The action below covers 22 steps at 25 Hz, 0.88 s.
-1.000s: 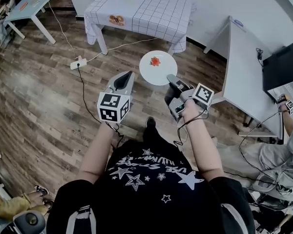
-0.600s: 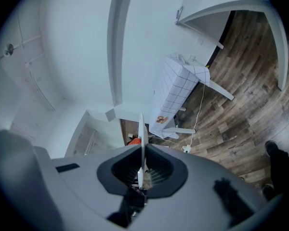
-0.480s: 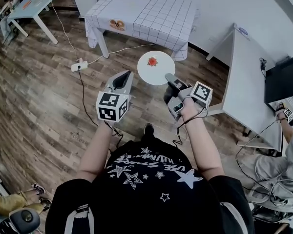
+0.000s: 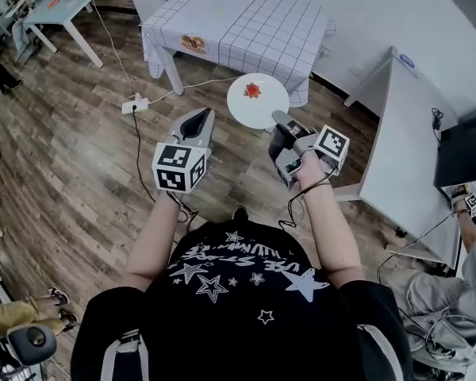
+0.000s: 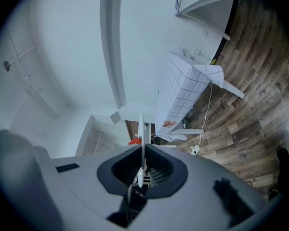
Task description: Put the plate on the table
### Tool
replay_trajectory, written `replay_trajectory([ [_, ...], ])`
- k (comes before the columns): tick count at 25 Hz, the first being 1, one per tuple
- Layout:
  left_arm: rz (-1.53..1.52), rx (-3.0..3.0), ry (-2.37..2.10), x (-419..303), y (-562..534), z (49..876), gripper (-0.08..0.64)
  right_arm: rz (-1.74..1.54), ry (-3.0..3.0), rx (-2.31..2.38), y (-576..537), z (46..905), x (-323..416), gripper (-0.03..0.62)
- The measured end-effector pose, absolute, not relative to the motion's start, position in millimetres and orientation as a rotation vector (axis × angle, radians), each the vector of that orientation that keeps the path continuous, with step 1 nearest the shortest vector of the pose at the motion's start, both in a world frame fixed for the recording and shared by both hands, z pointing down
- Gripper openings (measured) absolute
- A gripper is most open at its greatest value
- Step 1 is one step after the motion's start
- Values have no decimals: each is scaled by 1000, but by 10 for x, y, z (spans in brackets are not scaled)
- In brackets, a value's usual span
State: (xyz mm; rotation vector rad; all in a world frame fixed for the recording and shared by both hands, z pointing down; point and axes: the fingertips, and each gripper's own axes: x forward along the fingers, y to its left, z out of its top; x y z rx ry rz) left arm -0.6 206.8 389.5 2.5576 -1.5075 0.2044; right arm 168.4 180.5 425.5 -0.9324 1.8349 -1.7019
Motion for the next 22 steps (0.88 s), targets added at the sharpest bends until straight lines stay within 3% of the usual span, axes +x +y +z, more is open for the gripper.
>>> replay_trajectory([
  [22,242,2485,-1571,81,1480,4057,9,-1802,1841,-862,1295,4529,1776,26],
])
